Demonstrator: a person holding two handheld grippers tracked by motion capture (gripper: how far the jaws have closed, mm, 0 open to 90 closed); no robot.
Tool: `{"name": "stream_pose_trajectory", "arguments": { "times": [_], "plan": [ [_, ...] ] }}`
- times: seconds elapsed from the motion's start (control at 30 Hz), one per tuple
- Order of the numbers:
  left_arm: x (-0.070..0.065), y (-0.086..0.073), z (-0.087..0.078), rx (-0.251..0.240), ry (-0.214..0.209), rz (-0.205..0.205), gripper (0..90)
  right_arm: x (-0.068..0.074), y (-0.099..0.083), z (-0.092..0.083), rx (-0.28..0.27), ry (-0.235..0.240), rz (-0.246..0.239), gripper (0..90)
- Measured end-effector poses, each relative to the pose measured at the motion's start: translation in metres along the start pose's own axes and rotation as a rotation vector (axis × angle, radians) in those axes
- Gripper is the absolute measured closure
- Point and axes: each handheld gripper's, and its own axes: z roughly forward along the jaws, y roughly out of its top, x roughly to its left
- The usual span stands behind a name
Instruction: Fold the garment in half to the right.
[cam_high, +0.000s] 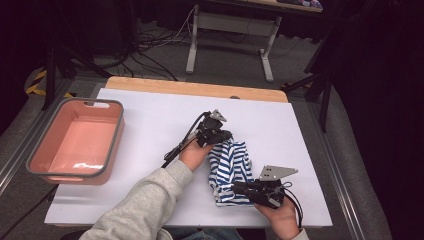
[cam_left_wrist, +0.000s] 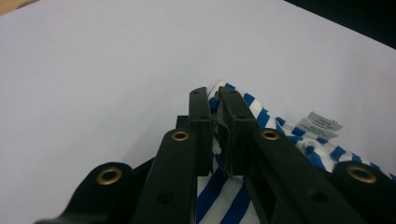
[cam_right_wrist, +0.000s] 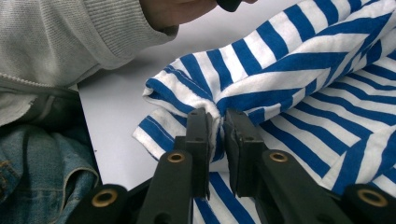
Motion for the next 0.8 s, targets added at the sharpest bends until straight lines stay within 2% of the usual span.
{"name": "stream_pose_trajectory", "arguments": {
  "times": [0.07,0.13,0.17,0.2,0.23,0.27,0.37,0.4,0.43,0.47,0.53,0.57,0.63,0.8],
  "plan": [
    [-0.001,0.0,0.001,-0.002,-0.008,-0.004,82.7,-0.001,-0.001,-0.001,0.002,0.002,0.006,78.6],
    [-0.001,0.0,0.001,-0.01,-0.018,-0.001,75.8,-0.002,-0.001,-0.003,0.001,-0.002,0.009,76.4],
    [-0.001,0.0,0.001,-0.018,-0.031,-0.001,75.8,-0.002,-0.001,-0.003,0.001,-0.002,0.009,76.4],
    [-0.001,0.0,0.0,-0.025,-0.04,-0.008,67.0,-0.003,-0.001,-0.005,0.002,-0.006,0.011,73.7],
    [0.001,0.0,-0.004,-0.024,-0.067,-0.018,56.7,-0.004,0.0,-0.009,0.009,-0.037,0.005,61.9],
    [0.001,0.0,-0.004,-0.024,-0.067,-0.018,52.6,-0.005,0.0,-0.012,0.01,-0.057,0.004,57.7],
    [0.004,-0.001,-0.013,-0.02,-0.081,-0.032,49.7,-0.01,-0.001,-0.02,-0.011,-0.082,0.023,52.4],
    [0.005,-0.002,-0.016,-0.028,-0.083,-0.032,47.4,-0.015,-0.002,-0.031,-0.047,-0.117,0.051,47.3],
    [0.005,-0.003,-0.019,-0.031,-0.081,-0.034,45.5,-0.018,-0.002,-0.036,-0.073,-0.128,0.061,47.1],
    [0.006,-0.004,-0.022,-0.029,-0.079,-0.031,45.5,-0.018,-0.002,-0.036,-0.073,-0.128,0.061,47.1],
    [0.006,-0.008,-0.029,-0.017,-0.071,-0.031,40.5,-0.021,0.003,-0.051,-0.143,-0.165,0.067,45.4],
    [0.006,-0.009,-0.031,-0.01,-0.066,-0.029,39.5,-0.021,0.005,-0.053,-0.159,-0.163,0.064,45.9],
    [0.006,-0.011,-0.033,-0.006,-0.061,-0.03,38.9,-0.021,0.008,-0.054,-0.165,-0.161,0.056,46.8],
    [0.008,-0.018,-0.047,-0.008,-0.043,-0.034,36.8,-0.019,0.025,-0.046,-0.155,-0.169,-0.009,51.0]
  ]
}}
